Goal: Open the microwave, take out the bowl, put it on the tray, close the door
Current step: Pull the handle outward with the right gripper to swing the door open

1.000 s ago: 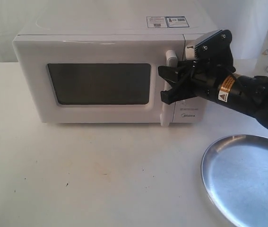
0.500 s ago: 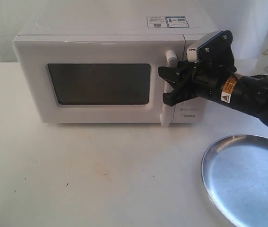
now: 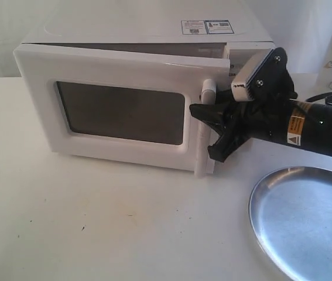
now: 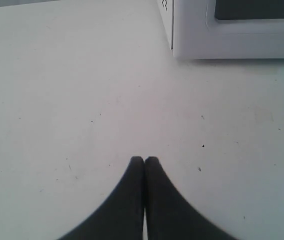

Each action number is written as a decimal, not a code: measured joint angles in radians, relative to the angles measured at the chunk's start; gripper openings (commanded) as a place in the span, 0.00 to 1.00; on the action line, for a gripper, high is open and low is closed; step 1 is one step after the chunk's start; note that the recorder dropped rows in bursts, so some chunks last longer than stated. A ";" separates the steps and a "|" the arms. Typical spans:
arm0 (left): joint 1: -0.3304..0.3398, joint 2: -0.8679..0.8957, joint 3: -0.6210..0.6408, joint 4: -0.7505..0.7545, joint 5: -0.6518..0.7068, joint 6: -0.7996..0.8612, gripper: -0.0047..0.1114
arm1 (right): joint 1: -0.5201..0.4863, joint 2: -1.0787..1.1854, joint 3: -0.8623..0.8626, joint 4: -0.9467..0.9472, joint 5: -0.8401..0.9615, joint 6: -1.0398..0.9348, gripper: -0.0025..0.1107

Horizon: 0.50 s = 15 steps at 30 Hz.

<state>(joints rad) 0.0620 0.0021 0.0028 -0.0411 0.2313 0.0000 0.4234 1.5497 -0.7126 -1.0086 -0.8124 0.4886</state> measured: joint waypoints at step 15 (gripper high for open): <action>0.000 0.000 0.000 0.000 0.000 0.000 0.04 | 0.023 -0.087 0.000 -0.240 0.071 0.294 0.39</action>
<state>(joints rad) 0.0620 0.0021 0.0028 -0.0411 0.2313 0.0000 0.4459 1.4630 -0.7122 -1.2484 -0.7417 0.7826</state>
